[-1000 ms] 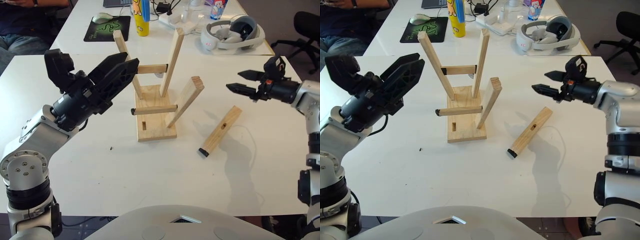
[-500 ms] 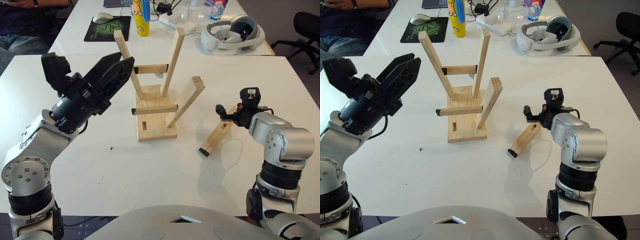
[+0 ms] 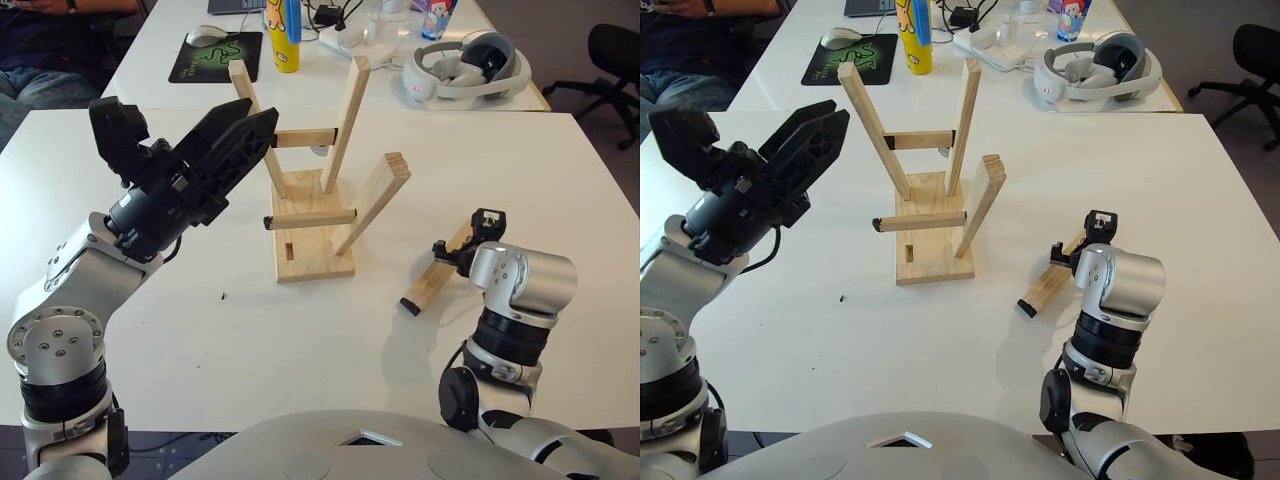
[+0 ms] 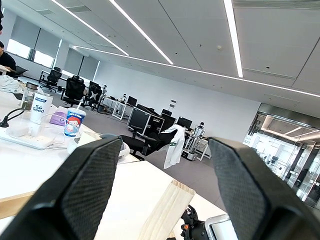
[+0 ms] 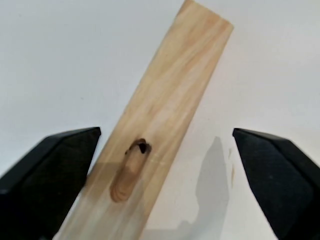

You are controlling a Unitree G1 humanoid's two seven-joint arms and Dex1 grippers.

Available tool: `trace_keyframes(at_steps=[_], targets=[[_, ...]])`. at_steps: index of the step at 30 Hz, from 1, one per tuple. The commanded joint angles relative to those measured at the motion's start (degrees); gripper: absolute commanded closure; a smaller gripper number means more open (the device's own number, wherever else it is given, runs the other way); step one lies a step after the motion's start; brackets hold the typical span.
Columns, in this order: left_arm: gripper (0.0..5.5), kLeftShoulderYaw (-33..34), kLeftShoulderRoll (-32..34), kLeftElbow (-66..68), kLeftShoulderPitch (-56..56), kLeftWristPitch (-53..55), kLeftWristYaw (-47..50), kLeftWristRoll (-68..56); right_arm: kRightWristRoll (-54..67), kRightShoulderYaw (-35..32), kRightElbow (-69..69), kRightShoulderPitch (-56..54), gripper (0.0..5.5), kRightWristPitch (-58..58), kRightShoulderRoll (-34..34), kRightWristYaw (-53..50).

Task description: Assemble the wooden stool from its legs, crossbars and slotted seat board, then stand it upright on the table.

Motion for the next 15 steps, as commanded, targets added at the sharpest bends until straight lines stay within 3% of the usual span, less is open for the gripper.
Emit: trace_keyframes(at_steps=[1,12,15], targets=[[2.28,-0.3,-0.1,0.1,-0.5,-0.2,-0.6,0.7,-0.5,-0.3,2.6,-2.1,1.30,0.6,-0.2,0.8],[2.28,-0.8,-0.5,0.2,-0.6,-0.4,-1.3,1.5,-1.0,-0.8,6.7,-6.1,3.19,0.0,-1.5,2.6],[2.28,-0.9,-0.4,-0.1,-0.8,-0.3,-1.0,1.3,0.3,0.7,7.7,-6.7,3.45,-1.3,-2.7,4.8]])
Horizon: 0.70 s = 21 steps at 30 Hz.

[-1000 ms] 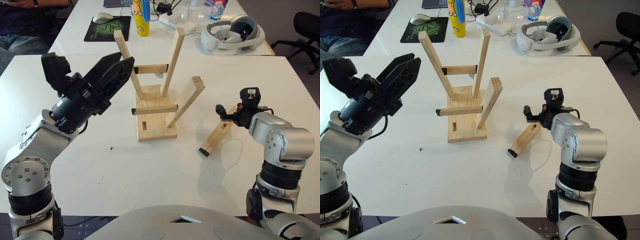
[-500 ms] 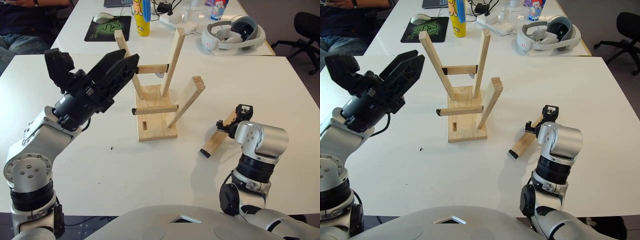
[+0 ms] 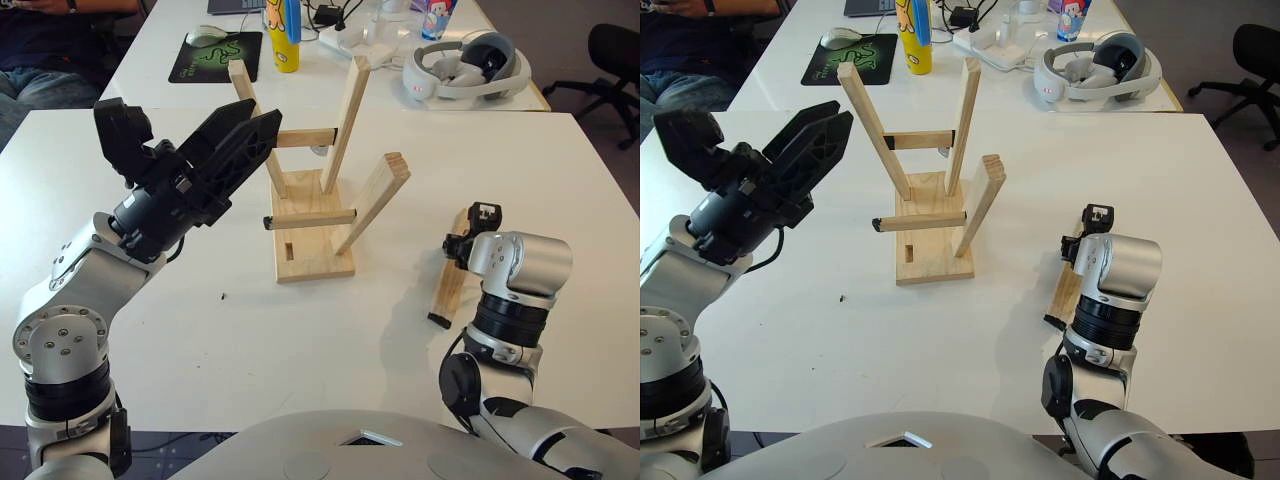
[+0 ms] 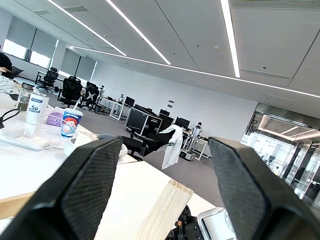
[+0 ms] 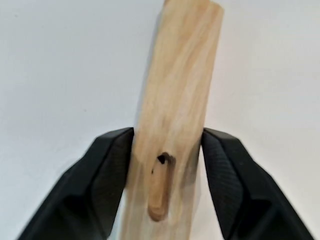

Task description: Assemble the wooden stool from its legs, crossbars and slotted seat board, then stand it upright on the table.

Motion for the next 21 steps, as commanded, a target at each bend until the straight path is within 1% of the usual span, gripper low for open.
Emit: trace_keyframes(at_steps=[1,3,7,9,13,15,17,19,21], targets=[[2.28,-0.1,0.2,-0.2,-0.8,0.1,0.1,0.2,1.9,2.0,1.1,-1.7,3.46,-2.0,-1.9,3.3],[2.28,-0.1,0.2,0.1,-1.0,0.1,0.1,0.2,3.0,3.8,0.9,-1.8,3.46,-5.3,-3.0,5.5],[2.28,-0.4,-0.3,0.2,-0.7,-0.1,0.3,0.9,3.4,8.8,1.5,-3.2,3.46,-17.1,-7.1,9.3],[2.28,-0.5,-0.4,0.4,-0.8,-0.2,0.3,1.1,3.8,8.5,1.9,-5.3,3.46,-22.8,-8.1,10.7],[2.28,-0.3,-0.4,1.2,-1.5,-0.2,0.4,1.6,6.3,8.8,1.6,-8.8,3.46,-39.5,-10.8,17.2],[2.28,-0.3,-0.4,1.5,-2.0,-0.2,0.4,1.6,9.5,7.0,2.7,-10.9,3.46,-44.3,-10.8,20.3],[2.28,-0.2,-0.4,1.6,-2.7,-0.2,0.4,1.2,15.5,3.3,4.9,-15.5,3.46,-47.8,-10.4,24.6],[2.28,-0.1,-0.3,1.8,-3.5,-0.1,0.4,0.8,23.8,-0.7,6.5,-20.9,3.46,-48.1,-10.0,29.1],[2.28,-0.4,-0.1,2.1,-4.3,0.4,0.0,0.5,31.9,-2.3,6.7,-24.7,3.46,-46.2,-10.9,35.1]])
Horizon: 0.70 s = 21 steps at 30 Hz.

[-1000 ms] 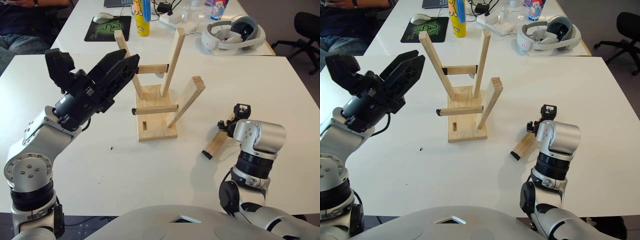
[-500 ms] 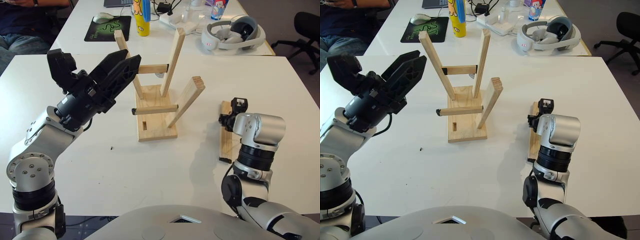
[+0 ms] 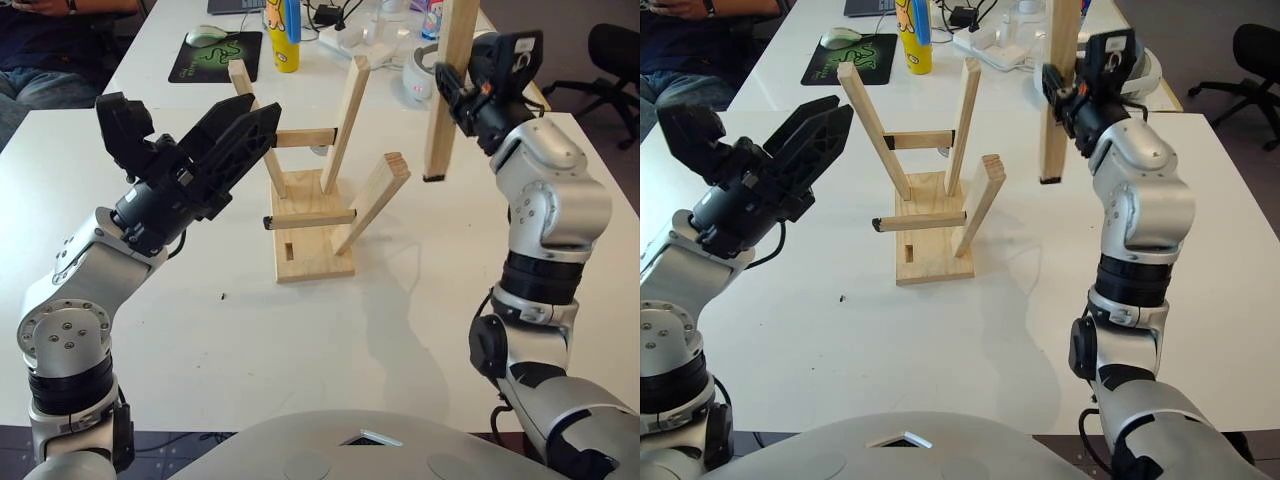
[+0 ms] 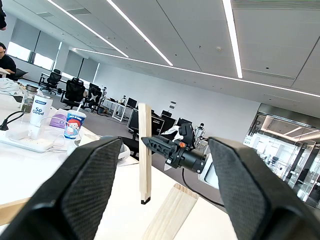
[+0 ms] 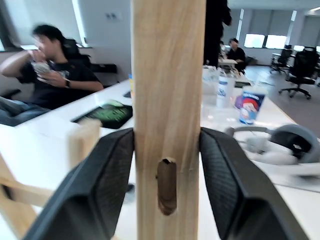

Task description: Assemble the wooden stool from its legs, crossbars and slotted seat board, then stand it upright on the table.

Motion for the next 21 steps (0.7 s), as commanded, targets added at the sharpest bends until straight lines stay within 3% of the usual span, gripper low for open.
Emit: trace_keyframes(at_steps=[1,9,19,21], targets=[[2.28,-0.2,0.7,0.7,-2.4,0.9,-0.6,-0.7,16.1,-4.1,0.2,-9.4,3.46,2.6,-1.8,12.2],[2.28,-0.6,2.8,1.2,-5.8,3.5,-3.6,-3.2,37.9,-4.1,9.9,-22.6,3.46,16.7,-7.9,27.8],[2.28,-4.2,2.0,2.6,-9.2,6.8,-4.2,-12.3,38.4,7.6,14.3,-24.6,3.46,17.4,-10.1,46.5],[2.02,-4.7,1.9,2.5,-9.2,7.0,-4.0,-12.7,37.6,8.8,15.0,-24.8,3.46,16.7,-10.3,48.2]])
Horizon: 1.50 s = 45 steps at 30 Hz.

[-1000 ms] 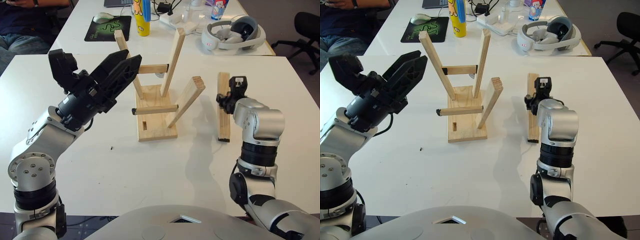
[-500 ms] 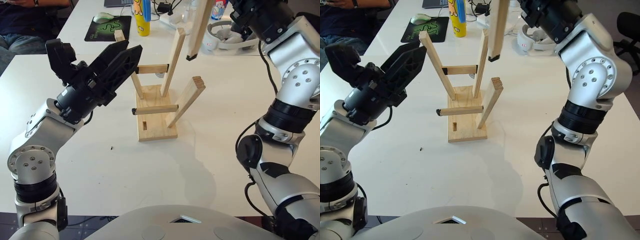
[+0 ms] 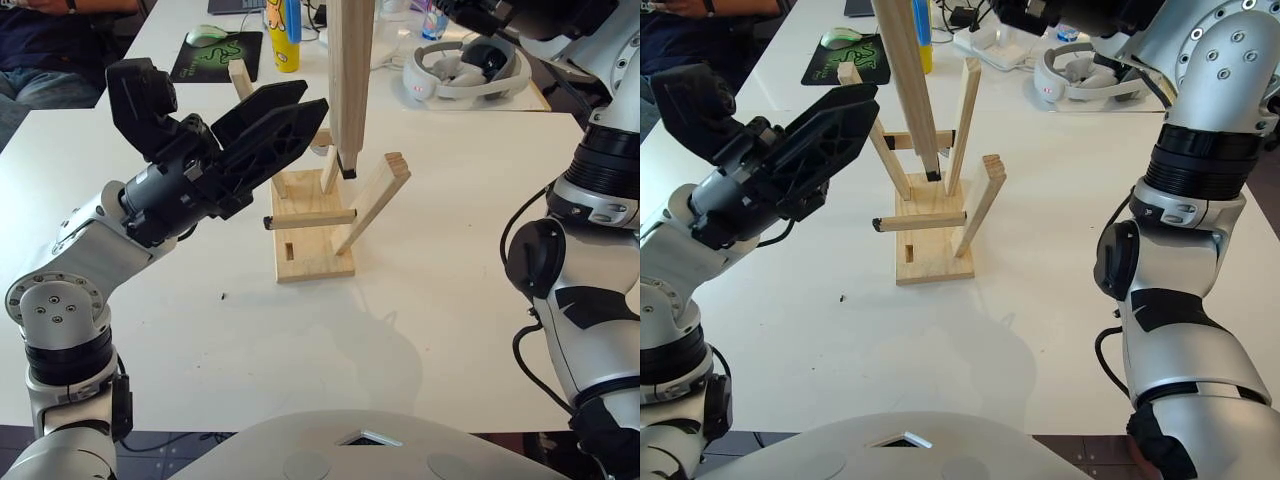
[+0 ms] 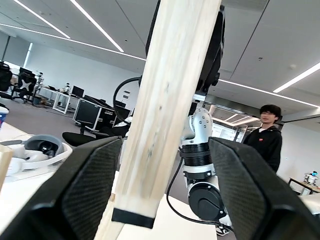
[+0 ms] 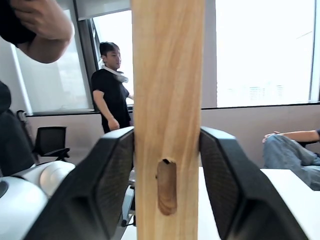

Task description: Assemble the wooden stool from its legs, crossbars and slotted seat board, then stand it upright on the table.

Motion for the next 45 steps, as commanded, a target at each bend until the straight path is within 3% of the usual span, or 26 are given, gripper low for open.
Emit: trace_keyframes(at_steps=[1,28,38,45], targets=[[1.83,-1.4,0.0,0.2,-0.7,1.1,0.6,-1.2,-1.1,2.3,1.4,-0.6,3.46,-1.2,-1.3,3.6],[1.81,-2.6,-1.0,-0.2,-1.1,0.6,1.0,-0.2,-2.9,8.1,-0.1,0.9,3.46,-0.9,-3.2,11.1],[3.17,-2.9,-2.2,-1.3,-0.3,0.0,1.7,0.0,-2.9,8.7,0.1,0.6,3.46,-0.6,-3.2,11.5],[3.18,-2.8,-2.3,-1.3,-0.2,-0.1,2.1,0.3,-3.8,10.1,0.0,0.7,3.46,-0.7,-4.1,12.6]])
